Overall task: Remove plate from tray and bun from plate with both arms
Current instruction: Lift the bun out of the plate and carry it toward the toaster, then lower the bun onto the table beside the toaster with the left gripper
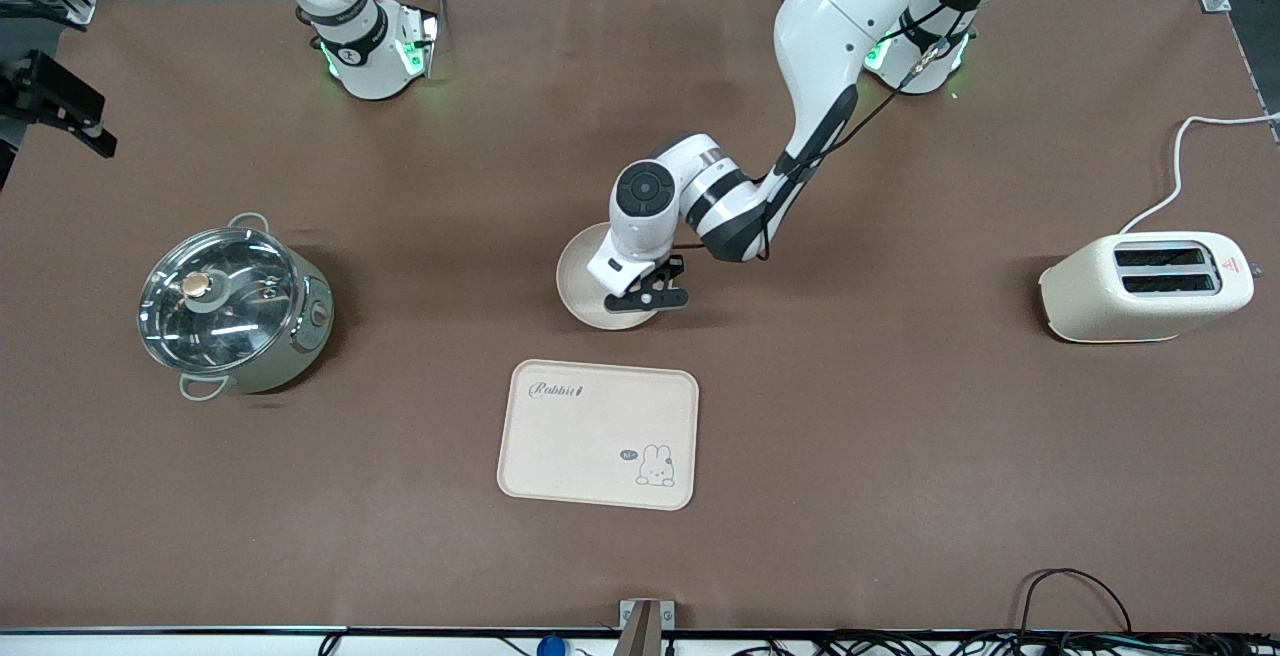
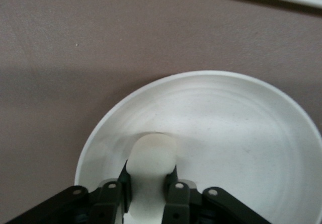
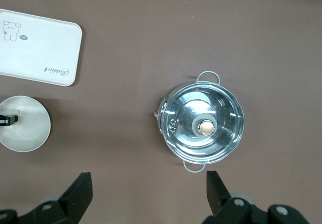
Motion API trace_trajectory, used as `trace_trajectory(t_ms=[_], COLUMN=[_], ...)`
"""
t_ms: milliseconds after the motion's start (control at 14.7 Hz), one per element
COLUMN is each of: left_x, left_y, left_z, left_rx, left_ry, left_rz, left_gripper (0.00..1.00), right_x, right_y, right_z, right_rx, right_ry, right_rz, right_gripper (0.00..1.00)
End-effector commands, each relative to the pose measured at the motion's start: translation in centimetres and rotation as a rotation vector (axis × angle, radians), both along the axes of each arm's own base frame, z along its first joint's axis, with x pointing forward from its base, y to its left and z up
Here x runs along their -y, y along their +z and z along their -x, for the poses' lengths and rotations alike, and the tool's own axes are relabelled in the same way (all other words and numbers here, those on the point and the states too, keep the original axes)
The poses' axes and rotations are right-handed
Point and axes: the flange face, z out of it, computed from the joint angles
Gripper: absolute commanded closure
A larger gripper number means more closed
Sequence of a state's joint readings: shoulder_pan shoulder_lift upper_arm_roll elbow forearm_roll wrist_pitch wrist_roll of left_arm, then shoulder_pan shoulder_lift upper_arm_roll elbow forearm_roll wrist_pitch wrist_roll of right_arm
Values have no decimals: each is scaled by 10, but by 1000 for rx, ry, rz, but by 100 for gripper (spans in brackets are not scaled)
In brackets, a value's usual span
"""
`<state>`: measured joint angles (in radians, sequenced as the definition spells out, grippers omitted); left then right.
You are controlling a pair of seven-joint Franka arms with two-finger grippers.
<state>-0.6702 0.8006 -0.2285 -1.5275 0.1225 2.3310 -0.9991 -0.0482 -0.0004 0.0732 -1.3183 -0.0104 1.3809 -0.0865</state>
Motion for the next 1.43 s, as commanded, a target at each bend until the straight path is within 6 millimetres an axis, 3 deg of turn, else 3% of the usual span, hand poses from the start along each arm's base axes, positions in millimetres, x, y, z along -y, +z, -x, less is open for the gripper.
trace_trajectory(t_ms=[0, 136, 272, 476, 612, 748, 883, 1087, 1359], left_x=[7, 1, -10, -76, -119, -164, -214, -300, -387], left_y=[24, 52, 95, 155, 164, 166, 154, 121, 60], left_z=[-2, -10, -20, -67, -90, -118, -140, -173, -192], left_rx=[29, 39, 59, 69, 43, 52, 53, 37, -32], left_ry=[27, 39, 57, 137, 175, 226, 259, 268, 277], left_rz=[11, 8, 0, -48, -97, -140, -195, -272, -265], left_gripper=[72, 72, 72, 69, 67, 67, 67, 68, 68], right_x=[14, 27, 50, 57, 56, 52, 49, 44, 40], right_y=[1, -10, -34, -46, -47, -47, -48, -47, -45], right_z=[5, -4, -7, -8, -9, -9, -10, -9, -8], right_rx=[1, 19, 31, 47, 47, 47, 42, 41, 39], right_ry=[-39, -61, -87, -90, -89, -82, -72, -62, -54], right_rz=[40, 40, 34, 30, 21, 21, 16, 16, 16], right_gripper=[0, 0, 0, 0, 0, 0, 0, 0, 0])
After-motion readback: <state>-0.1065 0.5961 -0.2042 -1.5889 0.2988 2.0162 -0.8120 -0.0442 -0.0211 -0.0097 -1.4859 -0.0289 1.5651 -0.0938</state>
